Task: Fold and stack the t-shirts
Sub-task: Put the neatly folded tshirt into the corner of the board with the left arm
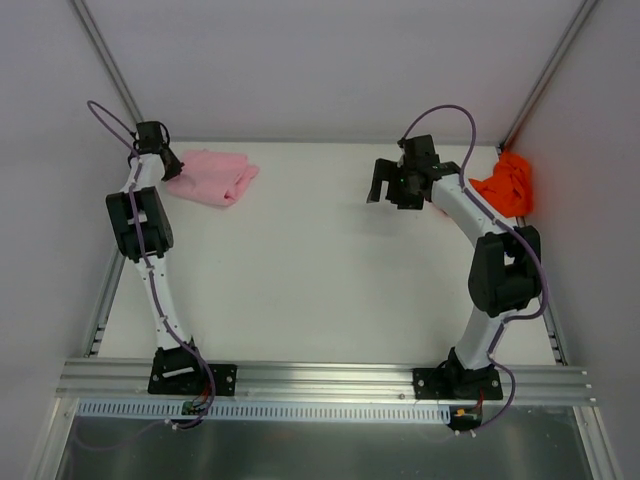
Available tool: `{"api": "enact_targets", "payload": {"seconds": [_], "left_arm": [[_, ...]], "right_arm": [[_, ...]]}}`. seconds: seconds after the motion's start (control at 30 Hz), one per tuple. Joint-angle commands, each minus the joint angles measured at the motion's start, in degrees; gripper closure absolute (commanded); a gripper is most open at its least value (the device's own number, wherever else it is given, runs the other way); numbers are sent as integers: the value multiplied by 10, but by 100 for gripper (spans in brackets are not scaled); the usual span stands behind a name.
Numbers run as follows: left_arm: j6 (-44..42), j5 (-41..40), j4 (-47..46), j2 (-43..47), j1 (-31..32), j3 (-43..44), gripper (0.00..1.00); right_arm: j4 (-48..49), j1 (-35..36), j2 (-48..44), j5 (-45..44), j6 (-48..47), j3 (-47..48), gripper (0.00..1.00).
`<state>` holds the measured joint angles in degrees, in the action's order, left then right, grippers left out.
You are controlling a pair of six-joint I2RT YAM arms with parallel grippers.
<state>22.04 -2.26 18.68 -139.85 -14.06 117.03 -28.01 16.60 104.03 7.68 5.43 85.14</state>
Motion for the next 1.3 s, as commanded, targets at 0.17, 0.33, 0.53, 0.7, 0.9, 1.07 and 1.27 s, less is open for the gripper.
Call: {"api": "enact_targets", "payload": {"seconds": [0.17, 0.33, 0.53, 0.7, 0.9, 1.07, 1.27], "left_arm": [[21, -61, -23, -4, -48, 47, 100], [23, -83, -24, 5, -66, 39, 100], [27, 54, -95, 32, -66, -17, 61], [56, 156, -250, 112, -57, -144, 19], [24, 184, -305, 156, 11, -192, 5], [22, 74, -285, 197, 83, -218, 1], [28, -71, -217, 208, 120, -210, 1]], "right_arm": [[-25, -4, 17, -11, -1, 46, 5], [-28, -4, 22, -8, 0, 47, 5], [-28, -4, 23, 0, 1, 49, 5], [-26, -4, 21, 12, 3, 42, 5], [0, -4, 12, 37, 18, 7, 5], [14, -4, -10, 40, 18, -29, 5], [20, -4, -33, 36, 6, -61, 5]]}}
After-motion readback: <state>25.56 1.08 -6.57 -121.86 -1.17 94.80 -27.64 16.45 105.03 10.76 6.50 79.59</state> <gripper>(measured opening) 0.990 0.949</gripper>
